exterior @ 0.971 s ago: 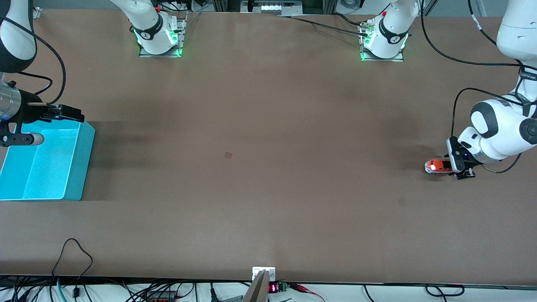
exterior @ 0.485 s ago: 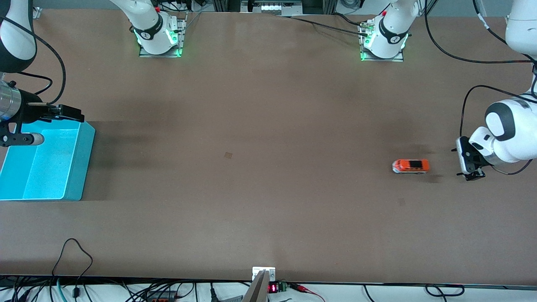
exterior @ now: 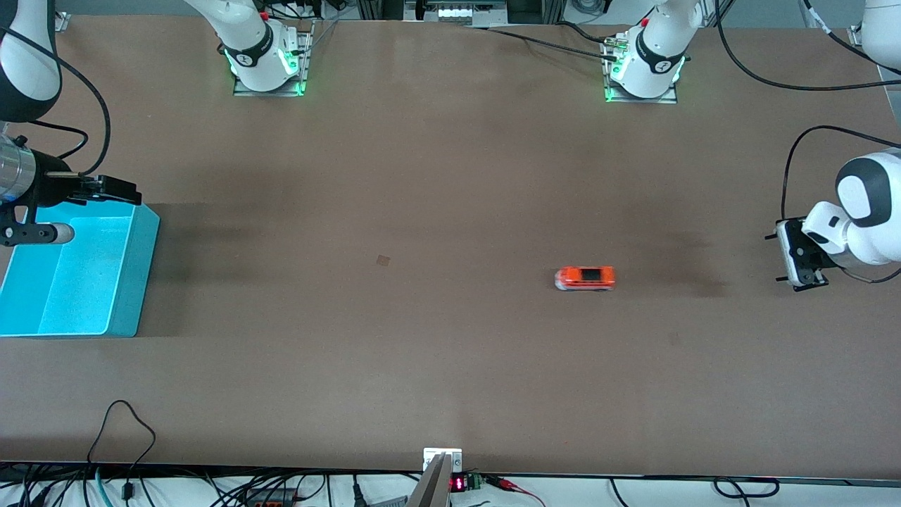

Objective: Wind up bus and store in blue box

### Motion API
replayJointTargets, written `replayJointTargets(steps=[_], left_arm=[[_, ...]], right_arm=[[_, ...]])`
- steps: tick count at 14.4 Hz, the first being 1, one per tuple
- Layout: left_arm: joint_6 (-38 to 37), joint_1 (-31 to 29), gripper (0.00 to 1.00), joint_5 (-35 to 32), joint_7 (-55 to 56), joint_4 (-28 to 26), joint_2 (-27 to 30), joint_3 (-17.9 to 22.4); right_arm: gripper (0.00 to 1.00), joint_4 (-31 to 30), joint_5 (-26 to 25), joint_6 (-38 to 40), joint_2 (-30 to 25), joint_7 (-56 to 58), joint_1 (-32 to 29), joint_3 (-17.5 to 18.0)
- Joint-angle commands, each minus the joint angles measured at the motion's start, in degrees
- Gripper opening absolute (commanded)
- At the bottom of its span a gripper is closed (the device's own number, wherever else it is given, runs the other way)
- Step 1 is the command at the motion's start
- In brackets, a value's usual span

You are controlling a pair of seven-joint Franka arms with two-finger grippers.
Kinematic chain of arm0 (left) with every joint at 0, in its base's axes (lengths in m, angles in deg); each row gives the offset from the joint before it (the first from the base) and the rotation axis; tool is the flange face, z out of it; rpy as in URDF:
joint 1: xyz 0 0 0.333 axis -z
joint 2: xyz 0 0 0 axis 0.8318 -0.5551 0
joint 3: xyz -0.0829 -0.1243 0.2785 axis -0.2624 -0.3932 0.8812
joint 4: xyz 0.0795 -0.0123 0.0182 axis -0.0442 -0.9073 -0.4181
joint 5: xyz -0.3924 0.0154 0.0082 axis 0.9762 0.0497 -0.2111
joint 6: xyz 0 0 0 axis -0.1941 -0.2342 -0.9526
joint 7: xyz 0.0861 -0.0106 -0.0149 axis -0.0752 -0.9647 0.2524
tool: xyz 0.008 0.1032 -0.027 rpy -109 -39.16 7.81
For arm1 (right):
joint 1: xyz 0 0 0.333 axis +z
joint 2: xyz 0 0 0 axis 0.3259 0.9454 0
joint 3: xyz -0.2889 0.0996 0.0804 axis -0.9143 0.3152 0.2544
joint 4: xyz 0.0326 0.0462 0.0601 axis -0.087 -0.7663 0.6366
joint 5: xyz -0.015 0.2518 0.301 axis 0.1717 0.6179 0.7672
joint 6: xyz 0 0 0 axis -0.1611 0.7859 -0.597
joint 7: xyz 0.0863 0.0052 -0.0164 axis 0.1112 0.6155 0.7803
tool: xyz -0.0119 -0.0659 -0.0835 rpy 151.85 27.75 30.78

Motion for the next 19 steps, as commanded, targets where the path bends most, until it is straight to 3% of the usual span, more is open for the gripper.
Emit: replayJointTargets(steps=[1, 7, 10, 14, 19], left_arm=[[-5.37, -0.10, 1.00, -0.57, 5.46, -0.37, 4.05, -0.34], [-15.91, 1.57, 1.00, -0.66, 21.71, 1.55, 9.42, -3.50], [-25.22, 1.57, 1.00, -0.75, 32.16, 8.57, 9.51, -7.45], [-33.93, 1.57, 1.00, -0.75, 46.14, 13.59, 9.69, -13.07], [-38.87, 1.57, 1.00, -0.75, 68.97, 15.80, 12.76, -20.10]], right_arm=[[1.00, 0.80, 0.79, 1.45, 0.01, 0.34, -0.13, 0.04], [1.00, 0.71, 0.79, 1.71, 0.01, 0.34, -0.22, 0.04], [1.00, 0.71, 0.79, 1.71, 0.01, 0.43, -0.31, 0.04], [1.00, 0.71, 0.79, 1.71, 0.01, 0.43, -0.22, 0.04], [1.00, 0.71, 0.79, 1.71, 0.01, 0.52, -0.22, 0.04]])
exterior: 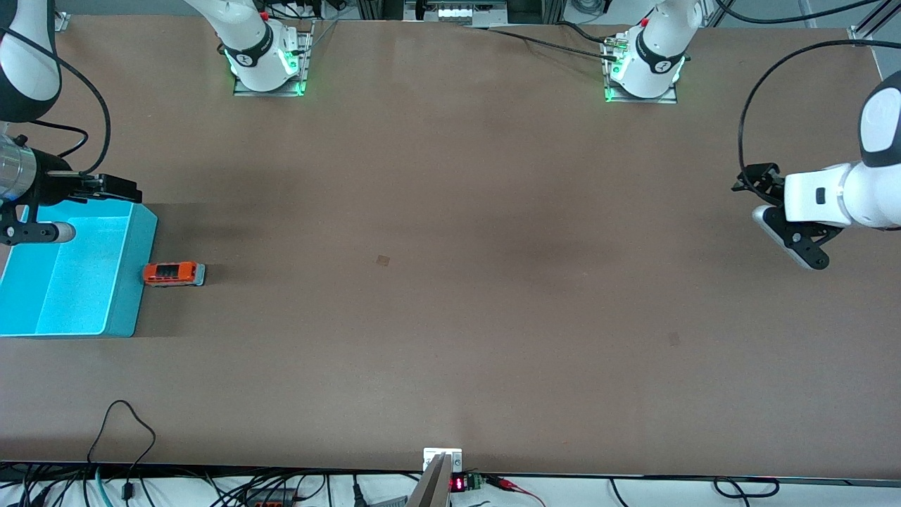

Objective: Wind up bus and store in blue box

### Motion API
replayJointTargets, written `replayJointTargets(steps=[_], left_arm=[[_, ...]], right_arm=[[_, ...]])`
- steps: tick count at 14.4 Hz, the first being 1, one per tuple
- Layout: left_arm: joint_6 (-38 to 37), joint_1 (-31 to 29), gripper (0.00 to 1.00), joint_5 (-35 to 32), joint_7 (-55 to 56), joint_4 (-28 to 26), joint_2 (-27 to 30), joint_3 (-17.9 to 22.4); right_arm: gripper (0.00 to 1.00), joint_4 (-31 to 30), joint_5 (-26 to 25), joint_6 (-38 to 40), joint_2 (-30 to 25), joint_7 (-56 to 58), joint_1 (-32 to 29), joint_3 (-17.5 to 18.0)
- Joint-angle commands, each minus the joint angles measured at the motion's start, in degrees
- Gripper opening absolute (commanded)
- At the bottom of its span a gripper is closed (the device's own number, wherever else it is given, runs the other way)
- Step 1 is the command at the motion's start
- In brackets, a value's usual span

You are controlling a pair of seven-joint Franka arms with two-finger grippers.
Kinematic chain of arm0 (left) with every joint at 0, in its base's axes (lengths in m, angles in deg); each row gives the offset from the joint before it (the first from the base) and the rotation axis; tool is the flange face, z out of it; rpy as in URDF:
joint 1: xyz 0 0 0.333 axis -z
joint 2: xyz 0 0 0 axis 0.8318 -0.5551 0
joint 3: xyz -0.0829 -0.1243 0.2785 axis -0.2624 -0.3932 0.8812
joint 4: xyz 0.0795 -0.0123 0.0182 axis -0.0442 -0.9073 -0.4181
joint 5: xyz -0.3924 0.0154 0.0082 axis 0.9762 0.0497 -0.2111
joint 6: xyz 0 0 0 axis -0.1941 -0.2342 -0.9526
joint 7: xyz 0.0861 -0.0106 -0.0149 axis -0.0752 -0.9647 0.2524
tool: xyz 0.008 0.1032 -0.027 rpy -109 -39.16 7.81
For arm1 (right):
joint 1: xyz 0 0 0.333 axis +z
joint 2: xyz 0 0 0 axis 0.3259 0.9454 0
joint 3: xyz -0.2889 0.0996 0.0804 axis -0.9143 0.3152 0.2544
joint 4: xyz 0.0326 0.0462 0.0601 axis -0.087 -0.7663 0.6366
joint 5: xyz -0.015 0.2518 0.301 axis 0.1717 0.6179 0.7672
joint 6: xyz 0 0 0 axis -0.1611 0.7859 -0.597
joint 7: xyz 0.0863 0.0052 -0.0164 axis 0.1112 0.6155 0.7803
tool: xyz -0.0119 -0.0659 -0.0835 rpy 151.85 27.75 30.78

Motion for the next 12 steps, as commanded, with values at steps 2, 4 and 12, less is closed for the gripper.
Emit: replayJointTargets(steps=[2, 4, 12], left_arm=[[-2.14, -0.40, 1.00, -0.71, 16.89, 1.11, 2.49, -5.14], [-2.14, -0.40, 1.00, -0.62, 21.04, 2.95, 2.58, -5.32], [1.45, 24.19, 1.00, 0.34, 28.31, 1.73, 6.89, 18.73]], right_arm=[[1.00, 0.71, 0.79, 1.01, 0.01, 0.52, -0.19, 0.04], [1.00, 0.71, 0.79, 1.19, 0.01, 0.70, -0.27, 0.04], [1.00, -0.60, 0.96, 1.11, 3.00, 14.83, -0.27, 0.04]])
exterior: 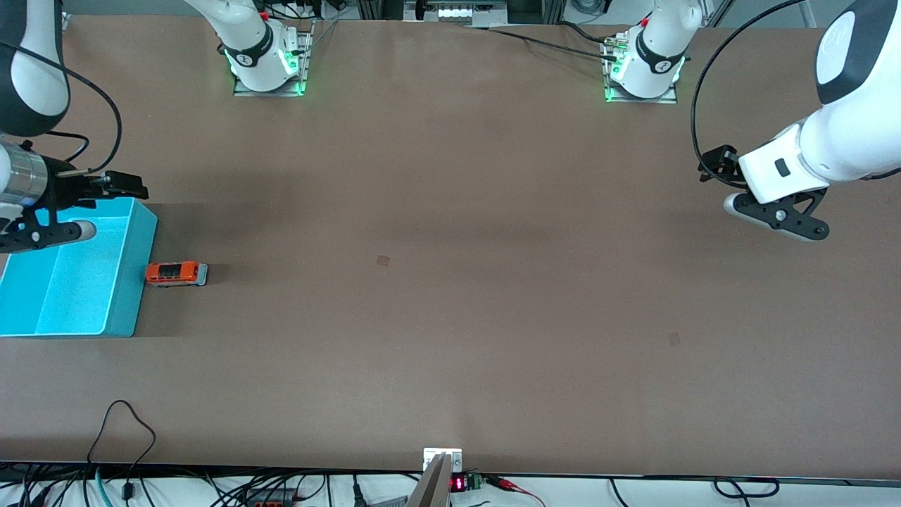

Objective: Wind up bus and store in blue box

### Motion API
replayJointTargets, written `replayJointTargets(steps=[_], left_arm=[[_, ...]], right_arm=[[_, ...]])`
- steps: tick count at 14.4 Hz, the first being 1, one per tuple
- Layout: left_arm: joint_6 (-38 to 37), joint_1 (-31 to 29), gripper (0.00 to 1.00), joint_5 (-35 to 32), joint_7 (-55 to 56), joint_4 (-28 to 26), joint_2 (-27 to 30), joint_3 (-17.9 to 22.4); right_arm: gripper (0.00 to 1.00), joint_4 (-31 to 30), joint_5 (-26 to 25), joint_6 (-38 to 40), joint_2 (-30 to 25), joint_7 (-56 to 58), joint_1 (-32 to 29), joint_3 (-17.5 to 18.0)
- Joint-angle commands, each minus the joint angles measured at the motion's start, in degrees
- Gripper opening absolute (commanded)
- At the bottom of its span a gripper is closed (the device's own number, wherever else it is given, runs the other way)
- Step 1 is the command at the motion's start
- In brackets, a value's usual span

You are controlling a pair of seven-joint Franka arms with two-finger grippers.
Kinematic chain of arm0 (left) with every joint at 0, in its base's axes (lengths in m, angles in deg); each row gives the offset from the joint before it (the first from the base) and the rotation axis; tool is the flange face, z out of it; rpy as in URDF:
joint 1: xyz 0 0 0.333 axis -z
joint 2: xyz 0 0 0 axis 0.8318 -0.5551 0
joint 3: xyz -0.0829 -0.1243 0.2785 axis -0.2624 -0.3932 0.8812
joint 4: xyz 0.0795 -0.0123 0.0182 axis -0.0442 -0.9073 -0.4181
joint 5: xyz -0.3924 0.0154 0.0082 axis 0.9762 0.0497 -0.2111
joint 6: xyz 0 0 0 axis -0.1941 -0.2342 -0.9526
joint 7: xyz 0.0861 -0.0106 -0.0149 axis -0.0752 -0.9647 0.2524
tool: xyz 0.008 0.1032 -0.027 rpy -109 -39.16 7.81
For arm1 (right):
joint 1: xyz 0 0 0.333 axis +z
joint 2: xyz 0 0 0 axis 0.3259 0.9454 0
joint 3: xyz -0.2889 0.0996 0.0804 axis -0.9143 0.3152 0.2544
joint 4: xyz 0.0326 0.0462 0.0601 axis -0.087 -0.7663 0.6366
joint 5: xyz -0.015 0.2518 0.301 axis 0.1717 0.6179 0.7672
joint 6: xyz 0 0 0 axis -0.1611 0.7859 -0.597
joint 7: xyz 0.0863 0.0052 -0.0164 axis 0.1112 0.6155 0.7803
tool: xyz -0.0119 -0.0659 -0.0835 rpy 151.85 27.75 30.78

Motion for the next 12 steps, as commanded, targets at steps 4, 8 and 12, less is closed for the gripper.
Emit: replayJointTargets(steps=[4, 8, 12], left_arm=[[10.32, 6.29, 1.00, 0.51, 15.99, -8.68, 7.33, 7.52], [7.98, 6.65, 1.00, 0.42, 15.21, -7.99, 7.26, 8.76], [6.91, 6.56, 1.00, 0.43, 15.03, -7.11, 7.08, 8.14]], right_arm=[[1.00, -5.67, 0.66, -5.73, 0.94, 12.67, -4.70, 4.75], [1.00, -13.05, -0.30, -15.12, 0.41, 26.43, -9.02, 9.08], [1.00, -19.83, -3.98, -26.64, 0.41, 44.92, -11.83, 11.27]])
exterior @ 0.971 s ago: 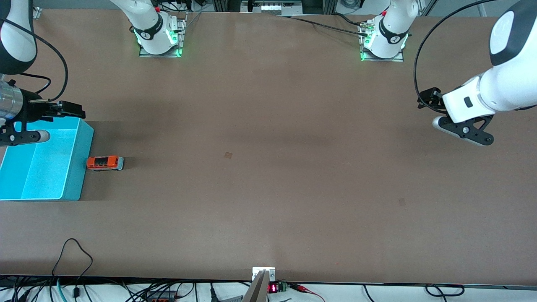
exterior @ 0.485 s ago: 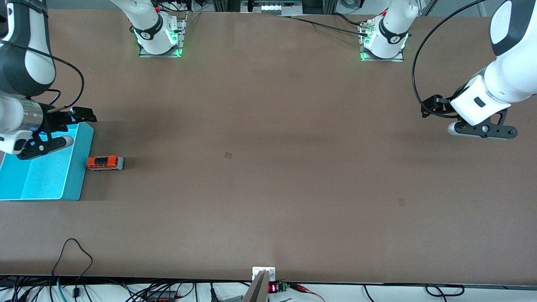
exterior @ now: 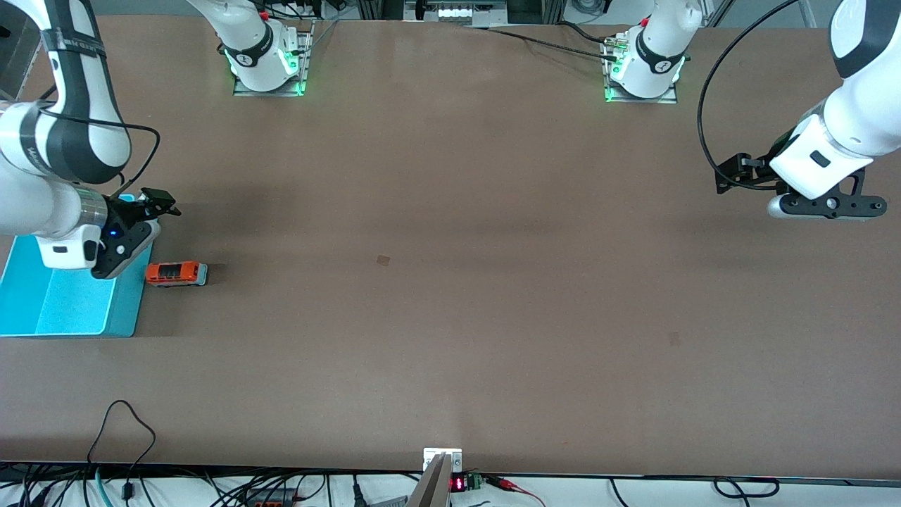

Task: Wind up bus and store in blue box
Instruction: 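Lower the right gripper over the orange bus, then grasp the bus with the right gripper and lift it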

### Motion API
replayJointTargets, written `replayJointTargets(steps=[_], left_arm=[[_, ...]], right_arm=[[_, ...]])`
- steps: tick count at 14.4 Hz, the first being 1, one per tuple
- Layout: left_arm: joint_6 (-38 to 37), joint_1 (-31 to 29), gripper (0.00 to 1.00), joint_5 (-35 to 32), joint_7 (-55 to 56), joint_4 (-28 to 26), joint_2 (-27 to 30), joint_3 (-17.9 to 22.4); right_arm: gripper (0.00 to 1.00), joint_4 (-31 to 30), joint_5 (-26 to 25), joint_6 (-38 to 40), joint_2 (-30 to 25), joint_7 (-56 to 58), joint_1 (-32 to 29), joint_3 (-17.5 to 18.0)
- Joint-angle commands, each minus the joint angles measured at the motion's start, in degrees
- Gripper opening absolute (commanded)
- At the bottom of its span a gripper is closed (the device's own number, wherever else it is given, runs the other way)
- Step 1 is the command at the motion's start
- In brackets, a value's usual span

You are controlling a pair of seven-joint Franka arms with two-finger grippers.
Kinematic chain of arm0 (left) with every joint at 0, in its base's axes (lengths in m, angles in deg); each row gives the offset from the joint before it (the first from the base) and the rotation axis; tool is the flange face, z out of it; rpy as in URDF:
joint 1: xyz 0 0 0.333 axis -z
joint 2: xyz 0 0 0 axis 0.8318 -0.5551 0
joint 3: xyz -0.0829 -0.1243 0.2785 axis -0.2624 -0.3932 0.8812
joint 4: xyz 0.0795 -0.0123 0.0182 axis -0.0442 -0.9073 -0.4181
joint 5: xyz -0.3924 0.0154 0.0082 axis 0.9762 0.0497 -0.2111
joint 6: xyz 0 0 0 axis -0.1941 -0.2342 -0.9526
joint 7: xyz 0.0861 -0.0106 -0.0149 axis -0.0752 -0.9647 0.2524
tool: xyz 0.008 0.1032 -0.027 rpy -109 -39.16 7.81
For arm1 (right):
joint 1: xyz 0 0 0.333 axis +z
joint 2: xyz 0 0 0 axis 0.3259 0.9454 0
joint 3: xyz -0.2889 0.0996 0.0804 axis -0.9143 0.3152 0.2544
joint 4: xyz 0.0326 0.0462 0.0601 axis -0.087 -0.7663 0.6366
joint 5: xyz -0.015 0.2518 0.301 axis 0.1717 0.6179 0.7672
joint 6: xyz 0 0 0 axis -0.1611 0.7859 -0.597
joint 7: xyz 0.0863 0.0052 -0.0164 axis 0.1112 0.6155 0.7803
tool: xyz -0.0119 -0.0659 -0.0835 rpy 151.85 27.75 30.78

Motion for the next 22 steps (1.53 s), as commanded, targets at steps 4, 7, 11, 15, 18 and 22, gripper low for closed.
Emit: replayJointTargets(steps=[4, 7, 11, 15, 18, 22], left_arm=[[-1.36, 0.94, 1.00, 0.55, 0.55, -0.22, 1.09, 0.27], [-2.68, 0.85, 1.00, 0.55, 0.55, -0.22, 1.26, -0.35], [-2.59, 0.85, 1.00, 0.55, 0.46, -0.13, 1.26, -0.35], [-2.59, 0.85, 1.00, 0.55, 0.46, -0.04, 1.26, -0.35], [-2.51, 0.85, 1.00, 0.55, 0.46, -0.04, 1.17, -0.35], [-2.59, 0.94, 1.00, 0.55, 0.46, -0.04, 1.17, -0.35]], right_arm=[[1.00, -6.81, -8.98, -12.64, -1.43, 15.97, -6.48, 6.69], [1.00, -10.16, -8.90, -19.67, -0.38, 20.54, -9.29, 6.69], [1.00, -11.48, -8.81, -26.71, 3.22, 24.59, -11.23, 6.78], [1.00, -11.48, -8.81, -32.51, 6.56, 27.06, -11.68, 6.78], [1.00, -11.14, -8.81, -34.19, 8.41, 28.98, -11.68, 6.78], [1.00, -11.22, -8.55, -35.60, 9.64, 32.86, -11.68, 6.87]])
